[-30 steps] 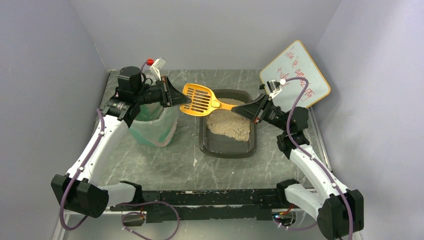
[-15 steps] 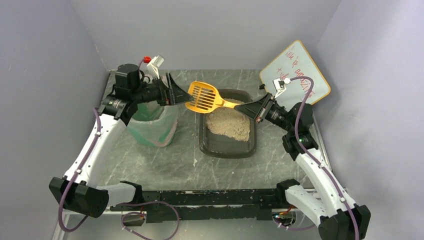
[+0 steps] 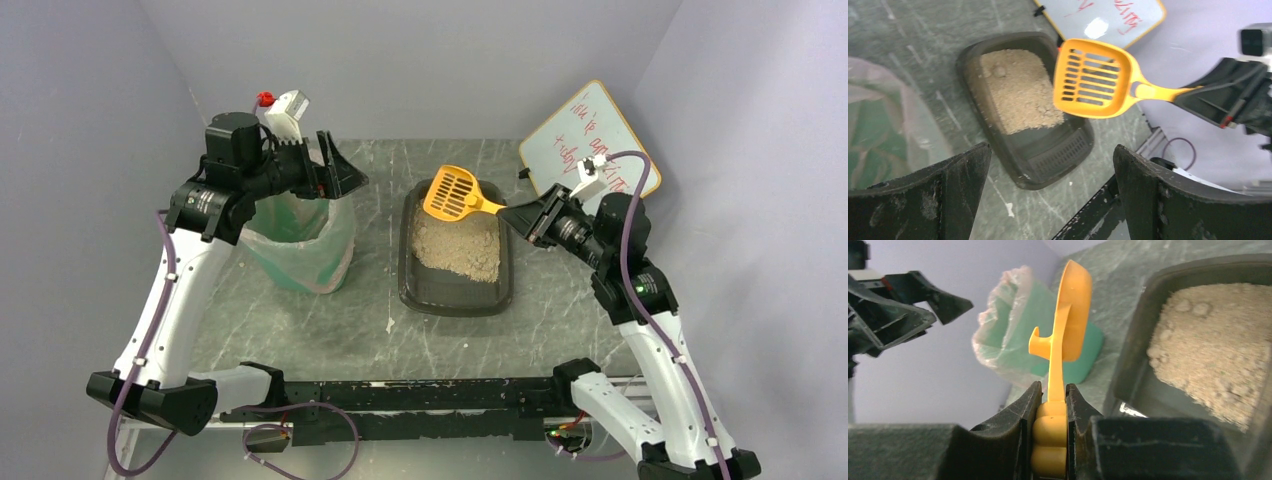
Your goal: Clean the litter box
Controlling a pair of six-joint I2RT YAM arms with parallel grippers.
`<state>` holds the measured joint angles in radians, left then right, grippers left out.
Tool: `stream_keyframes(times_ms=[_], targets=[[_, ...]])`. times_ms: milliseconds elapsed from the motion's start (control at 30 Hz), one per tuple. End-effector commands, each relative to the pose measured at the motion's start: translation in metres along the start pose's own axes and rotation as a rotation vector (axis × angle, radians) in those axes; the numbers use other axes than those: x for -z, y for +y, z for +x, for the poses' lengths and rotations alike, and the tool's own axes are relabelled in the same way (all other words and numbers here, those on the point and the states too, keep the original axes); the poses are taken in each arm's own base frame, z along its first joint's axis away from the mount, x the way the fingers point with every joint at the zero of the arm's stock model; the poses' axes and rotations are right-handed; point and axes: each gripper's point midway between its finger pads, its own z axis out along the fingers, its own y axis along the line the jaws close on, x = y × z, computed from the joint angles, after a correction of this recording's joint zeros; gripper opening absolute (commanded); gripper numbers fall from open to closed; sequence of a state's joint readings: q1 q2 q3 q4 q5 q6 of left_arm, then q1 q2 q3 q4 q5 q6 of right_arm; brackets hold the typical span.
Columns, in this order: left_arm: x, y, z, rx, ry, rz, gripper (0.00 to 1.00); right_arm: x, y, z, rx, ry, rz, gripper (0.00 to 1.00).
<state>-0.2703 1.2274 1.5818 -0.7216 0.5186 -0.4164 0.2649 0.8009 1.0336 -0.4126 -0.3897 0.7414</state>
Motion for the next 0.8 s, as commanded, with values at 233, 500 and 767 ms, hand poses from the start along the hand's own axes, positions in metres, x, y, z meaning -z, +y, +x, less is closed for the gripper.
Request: stream_keyframes(times_ms=[233, 500, 767], targets=[[0.003, 0.029, 0.019, -0.029, 0.032, -0.121, 0.95, 0.016, -0.087, 0.043, -0.084, 0.184, 0.464, 0.0], [-0.001, 0.028, 0.029, -0.016, 0.06, -0.095, 0.93, -0.007, -0.112, 0.063, -0.238, 0.118, 0.459, 0.0], [-0.004, 0.029, 0.036, -0.002, 0.087, -0.082, 0.95, -0.034, -0.111, 0.076, -0.366, 0.059, 0.394, 0.0]])
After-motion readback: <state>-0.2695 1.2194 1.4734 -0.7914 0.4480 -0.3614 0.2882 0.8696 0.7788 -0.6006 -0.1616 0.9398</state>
